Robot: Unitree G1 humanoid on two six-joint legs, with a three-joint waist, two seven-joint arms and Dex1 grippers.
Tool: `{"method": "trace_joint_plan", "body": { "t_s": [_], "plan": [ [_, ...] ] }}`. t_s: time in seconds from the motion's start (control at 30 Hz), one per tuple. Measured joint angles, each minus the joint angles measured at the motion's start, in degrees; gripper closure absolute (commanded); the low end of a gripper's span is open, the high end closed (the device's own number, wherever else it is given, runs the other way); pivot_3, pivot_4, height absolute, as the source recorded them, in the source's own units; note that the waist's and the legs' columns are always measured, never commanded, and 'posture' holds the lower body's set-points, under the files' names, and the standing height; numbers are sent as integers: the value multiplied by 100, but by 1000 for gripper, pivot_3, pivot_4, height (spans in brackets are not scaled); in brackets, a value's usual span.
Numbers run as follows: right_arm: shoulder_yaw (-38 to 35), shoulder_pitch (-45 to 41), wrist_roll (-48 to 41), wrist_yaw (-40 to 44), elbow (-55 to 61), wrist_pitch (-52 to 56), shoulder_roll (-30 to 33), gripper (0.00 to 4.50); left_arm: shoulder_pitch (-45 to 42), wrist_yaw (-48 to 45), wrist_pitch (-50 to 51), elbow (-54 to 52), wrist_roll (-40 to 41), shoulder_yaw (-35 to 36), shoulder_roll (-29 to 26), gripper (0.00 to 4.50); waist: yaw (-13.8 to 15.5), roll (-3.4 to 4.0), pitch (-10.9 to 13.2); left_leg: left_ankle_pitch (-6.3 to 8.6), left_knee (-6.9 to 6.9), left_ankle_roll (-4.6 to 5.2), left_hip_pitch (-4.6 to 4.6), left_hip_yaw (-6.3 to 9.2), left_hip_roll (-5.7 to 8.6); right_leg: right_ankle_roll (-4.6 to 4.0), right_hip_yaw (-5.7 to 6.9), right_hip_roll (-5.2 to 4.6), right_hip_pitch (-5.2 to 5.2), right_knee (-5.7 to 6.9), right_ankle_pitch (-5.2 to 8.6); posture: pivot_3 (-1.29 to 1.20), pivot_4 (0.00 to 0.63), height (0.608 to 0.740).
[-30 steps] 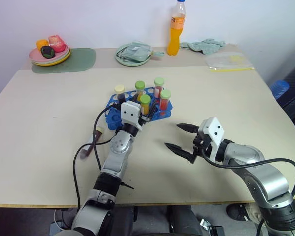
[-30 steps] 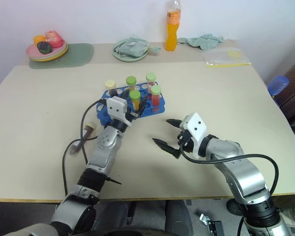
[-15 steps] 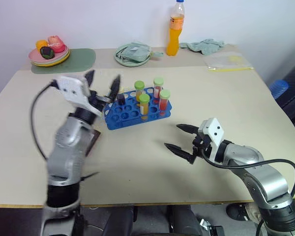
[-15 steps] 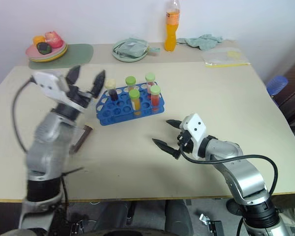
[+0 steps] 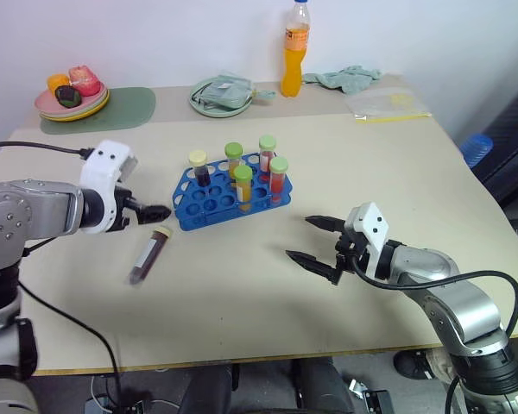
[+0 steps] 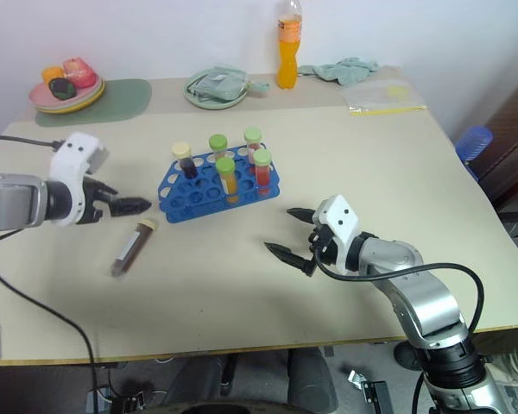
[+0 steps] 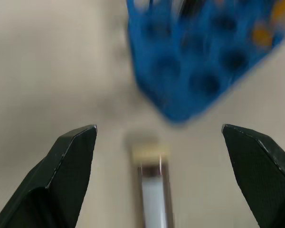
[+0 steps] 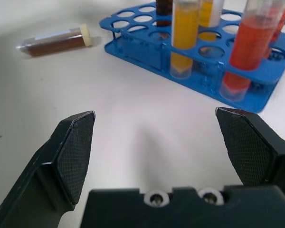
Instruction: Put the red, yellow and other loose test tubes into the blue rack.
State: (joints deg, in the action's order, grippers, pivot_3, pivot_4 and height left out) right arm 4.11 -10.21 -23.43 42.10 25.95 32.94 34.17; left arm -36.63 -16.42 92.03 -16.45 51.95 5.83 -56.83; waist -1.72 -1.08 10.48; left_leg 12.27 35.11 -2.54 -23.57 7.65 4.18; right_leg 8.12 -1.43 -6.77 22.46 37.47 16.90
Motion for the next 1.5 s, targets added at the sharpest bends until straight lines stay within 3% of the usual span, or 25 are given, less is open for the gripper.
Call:
{"method": "trace_joint_plan", "body": {
  "t_s": [0.33, 0.43, 0.6, 0.63, 0.8, 0.9, 1.03, 1.13, 1.2, 1.27, 1.4, 1.5],
  "plan": [
    [-1, 148, 19, -101, 106, -31, -2, 0, 366, -2, 1, 245, -29, -776, -171, 169, 90, -1, 0, 0, 2, -1, -1, -1, 0, -1, -3, -4, 0, -2, 0, 0, 150, 740],
    [4, 157, 24, -129, 106, -32, -6, 0, 369, 88, 1, 329, -178, -843, -166, 1018, 89, -1, 0, 0, 2, -1, -1, -2, 1, -1, -4, -4, 0, -3, 0, 0, 150, 740],
    [62, 158, 42, -136, 106, -34, -31, 0, 463, 222, 1, 396, -373, -878, -44, 3534, 87, -1, 0, 0, 1, -1, -1, -2, 0, -1, -3, -5, 1, -2, 0, 0, 150, 740],
    [75, 157, 56, -136, 107, -35, -36, 0, 484, 231, 0, 391, -380, -855, -40, 3772, 87, 0, -1, 0, 1, -1, -1, -2, 0, -1, -4, -5, 1, -2, 0, 0, 150, 740],
    [121, 158, 68, -132, 109, -37, -43, 0, 703, 369, -64, 313, -666, -619, -34, 3781, 58, 1, -1, 0, -1, -1, 0, -3, -1, -1, -4, -4, 5, -1, 0, 0, 150, 740],
    [119, 159, 68, -128, 109, -41, -42, 0, 795, 696, -675, 441, -1203, -24, 305, 3781, 92, 0, -1, 0, 2, -1, -2, -2, -1, -2, -4, -5, 4, -2, -1, 0, 150, 740],
    [123, 160, 68, -119, 108, -72, -45, 0, 990, 978, -3134, 340, -1997, 932, 1222, 3781, 133, -10, -4, -1, 4, -5, -7, -2, -1, -4, -1, -14, -3, -22, -6, 0, 150, 740],
    [140, 155, 72, -120, 100, -78, -63, 0, 1310, 765, -4739, -277, -2116, 1395, 2158, 3781, 126, -8, -6, -9, 2, -19, -12, -6, -4, -4, -1, -22, 0, -27, -7, 0, 150, 740],
    [190, 137, 76, -123, 92, -86, -110, 0, 1801, 445, -5724, -697, -2248, 1231, 2617, 3781, 112, -9, -7, -9, 1, -18, -12, -11, -1, -4, -2, -21, 0, -27, -7, 0, 150, 740],
    [216, 138, 82, -123, 79, -88, -129, 0, 2279, 234, -6723, -892, -2832, 592, 2890, 3781, 112, -8, -7, -4, 1, -9, -11, -25, 4, -6, -2, -17, 0, -25, -8, 0, 150, 740],
    [236, 117, 87, -124, 73, -102, -161, 0, 2499, 414, -7990, -706, -3529, -180, 3974, 3781, 148, -10, -8, -1, 13, -5, -11, -25, 3, -6, 1, -12, -9, -26, -15, 0, 150, 740],
    [237, 103, 102, -138, 73, -104, -167, 0, 2532, 512, -8629, -300, -3821, -411, 4464, 3781, 146, -10, -9, -1, 12, -3, -10, -26, 5, -5, 2, -11, -8, -25, -15, 0, 150, 740]
  ]
}}
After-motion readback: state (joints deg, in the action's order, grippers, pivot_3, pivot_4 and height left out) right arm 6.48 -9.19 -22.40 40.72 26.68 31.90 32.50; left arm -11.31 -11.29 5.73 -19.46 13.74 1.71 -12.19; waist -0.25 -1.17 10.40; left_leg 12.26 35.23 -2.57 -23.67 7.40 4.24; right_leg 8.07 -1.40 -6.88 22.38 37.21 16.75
